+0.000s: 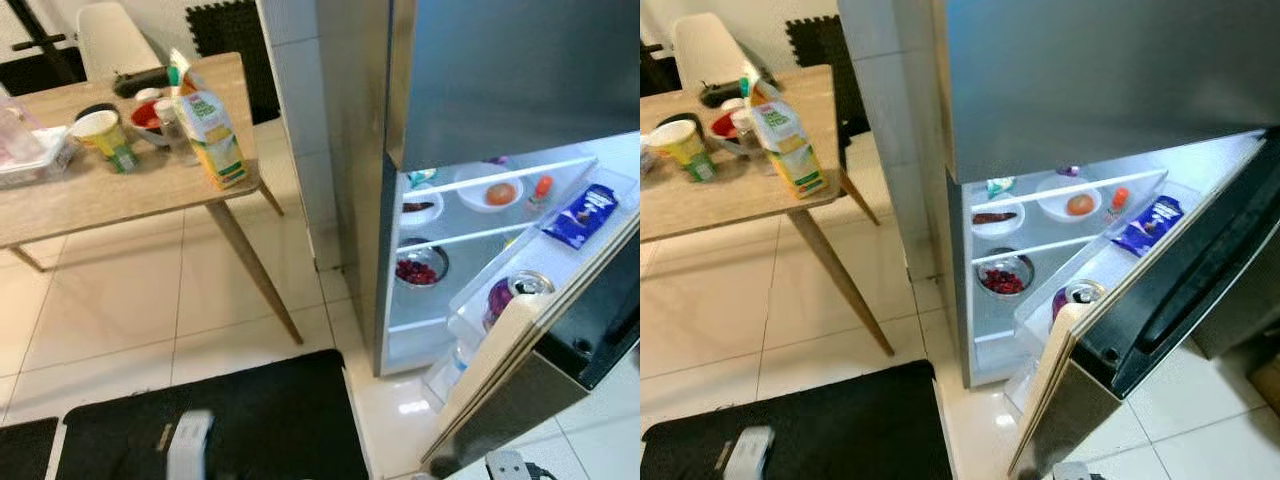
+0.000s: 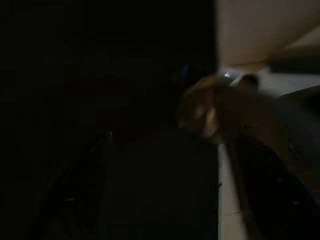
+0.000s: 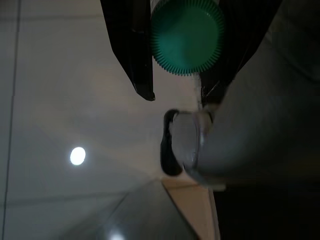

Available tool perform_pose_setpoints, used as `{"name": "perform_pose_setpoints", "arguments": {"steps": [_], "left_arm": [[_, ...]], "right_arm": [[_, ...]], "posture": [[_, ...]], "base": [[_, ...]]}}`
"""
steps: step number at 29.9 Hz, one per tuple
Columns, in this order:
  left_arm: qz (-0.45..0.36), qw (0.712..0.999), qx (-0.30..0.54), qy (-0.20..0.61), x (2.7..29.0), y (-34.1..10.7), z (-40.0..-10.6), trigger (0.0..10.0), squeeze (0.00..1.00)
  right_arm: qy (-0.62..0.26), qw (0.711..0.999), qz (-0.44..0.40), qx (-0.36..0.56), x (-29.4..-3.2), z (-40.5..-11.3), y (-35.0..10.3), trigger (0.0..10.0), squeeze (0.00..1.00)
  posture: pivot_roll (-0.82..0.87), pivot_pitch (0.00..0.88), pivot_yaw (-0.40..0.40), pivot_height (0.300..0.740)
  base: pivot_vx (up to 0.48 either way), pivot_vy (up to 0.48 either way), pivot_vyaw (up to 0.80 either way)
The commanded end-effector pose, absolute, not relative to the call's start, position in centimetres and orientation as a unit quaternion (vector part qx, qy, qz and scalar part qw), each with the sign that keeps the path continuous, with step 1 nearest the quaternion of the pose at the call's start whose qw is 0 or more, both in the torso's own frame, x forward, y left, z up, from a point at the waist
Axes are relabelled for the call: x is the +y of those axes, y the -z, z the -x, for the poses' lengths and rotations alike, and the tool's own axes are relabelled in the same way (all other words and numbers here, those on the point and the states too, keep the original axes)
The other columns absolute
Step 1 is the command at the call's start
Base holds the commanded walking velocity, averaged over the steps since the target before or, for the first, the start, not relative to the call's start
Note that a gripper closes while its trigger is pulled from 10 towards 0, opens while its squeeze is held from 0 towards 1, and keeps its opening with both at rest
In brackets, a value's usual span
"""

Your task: Restocking fridge

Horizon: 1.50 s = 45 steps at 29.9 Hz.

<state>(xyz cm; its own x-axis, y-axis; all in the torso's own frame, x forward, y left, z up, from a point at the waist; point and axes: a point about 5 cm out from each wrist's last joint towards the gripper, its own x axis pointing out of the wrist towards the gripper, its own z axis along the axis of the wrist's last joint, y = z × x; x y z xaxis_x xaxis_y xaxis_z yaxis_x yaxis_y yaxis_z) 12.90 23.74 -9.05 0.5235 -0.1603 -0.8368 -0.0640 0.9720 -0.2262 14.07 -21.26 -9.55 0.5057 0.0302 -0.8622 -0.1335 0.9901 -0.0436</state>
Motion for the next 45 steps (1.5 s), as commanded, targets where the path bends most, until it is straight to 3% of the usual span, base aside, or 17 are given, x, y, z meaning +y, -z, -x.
{"name": "perform_pose_setpoints", "arguments": {"steps": [1, 15, 45], "left_arm": [[0.118, 0.863, 0.49, -0.012, 24.3, 9.2, -12.3, 10.0, 0.0], [0.128, 0.88, 0.455, -0.033, 22.9, 8.7, -15.1, 10.0, 0.0], [0.136, 0.867, 0.475, -0.072, 21.9, 9.5, -14.1, 10.0, 0.0]], "right_arm": [[-0.078, 0.859, 0.053, 0.503, -20.1, -13.9, 9.8, 10.0, 0.0], [-0.108, 0.85, 0.074, 0.51, -19.3, -14.1, 9.9, 10.0, 0.0], [-0.135, 0.839, 0.111, 0.516, -19.9, -14.7, 9.6, 10.0, 0.0]], "posture": [[-0.14, 0.096, 0.077, 0.74], [-0.12, 0.047, 0.062, 0.74], [-0.1, 0.0, 0.005, 0.74]], "base": [[0.0, 0.0, 0.0], [0.0, 0.0, 0.0], [0.0, 0.0, 0.0]]}}
